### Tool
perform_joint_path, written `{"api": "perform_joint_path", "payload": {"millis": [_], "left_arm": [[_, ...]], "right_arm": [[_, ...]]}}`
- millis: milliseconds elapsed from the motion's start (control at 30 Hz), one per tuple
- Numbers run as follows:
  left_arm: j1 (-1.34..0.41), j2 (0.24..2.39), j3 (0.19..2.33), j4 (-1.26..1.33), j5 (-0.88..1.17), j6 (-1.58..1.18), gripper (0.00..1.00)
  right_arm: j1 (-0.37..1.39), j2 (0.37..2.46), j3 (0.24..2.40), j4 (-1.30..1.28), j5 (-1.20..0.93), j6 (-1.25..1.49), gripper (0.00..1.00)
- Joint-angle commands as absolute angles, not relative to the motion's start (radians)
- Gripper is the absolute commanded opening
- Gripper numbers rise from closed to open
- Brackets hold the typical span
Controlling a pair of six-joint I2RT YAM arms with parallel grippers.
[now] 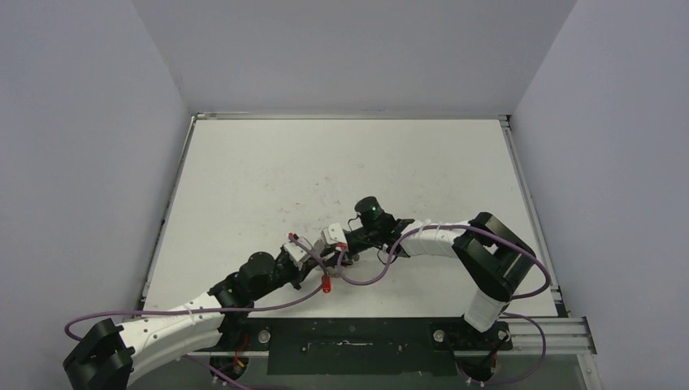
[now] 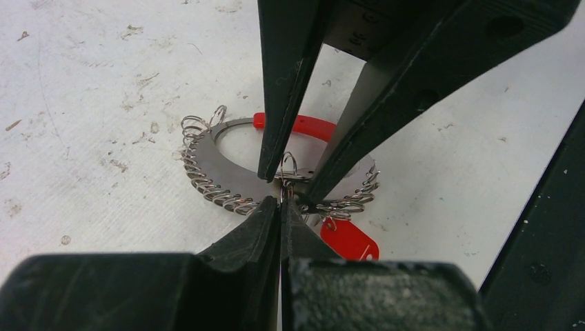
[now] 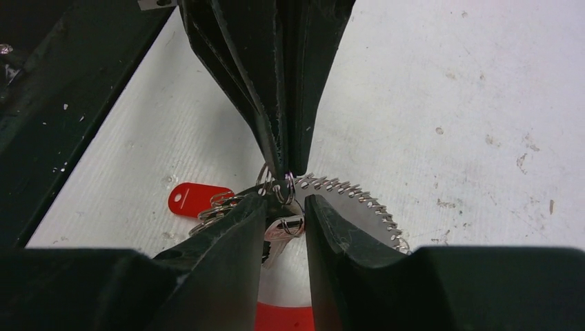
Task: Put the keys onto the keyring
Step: Adjust the key on the keyring.
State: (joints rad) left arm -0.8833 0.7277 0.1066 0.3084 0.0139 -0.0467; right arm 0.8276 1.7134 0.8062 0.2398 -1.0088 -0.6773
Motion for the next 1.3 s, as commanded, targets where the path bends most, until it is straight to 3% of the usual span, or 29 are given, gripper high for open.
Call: {"api": "perform_joint_path", "payload": {"millis": [0, 333, 533, 733, 900, 1267], "left_arm": [[-0.882, 0.715, 0.114, 0.364, 0.028, -0.043, 0.0], [-0.882, 0.713, 0.114, 0.363, 0.029, -0.039, 0.0], [-0.883, 0.675, 0.12, 0.351, 0.03, -0.007, 0.0], [-0.882, 0.59, 0.145, 0.313, 0.033, 0.074, 0.25], [-0.883, 0.528, 0.158, 0.323, 0.047, 0.151, 0.4], [-0.884, 0.572, 0.213, 0.325, 0.137, 0.335, 0.48]], "right_arm": [[0.838, 1.72, 0.83, 0.334, -1.035, -0.641, 0.26], [0.836, 1.707, 0.836, 0.312, -1.02, -0.634, 0.0], [0.837, 1.658, 0.864, 0.169, -0.984, -0.681, 0.0], [0.841, 1.58, 0.912, 0.02, -0.905, -0.608, 0.0], [0.847, 1.525, 0.955, -0.085, -0.808, -0.526, 0.0], [0.886, 1.481, 1.016, -0.229, -0.717, -0.489, 0.0]]}}
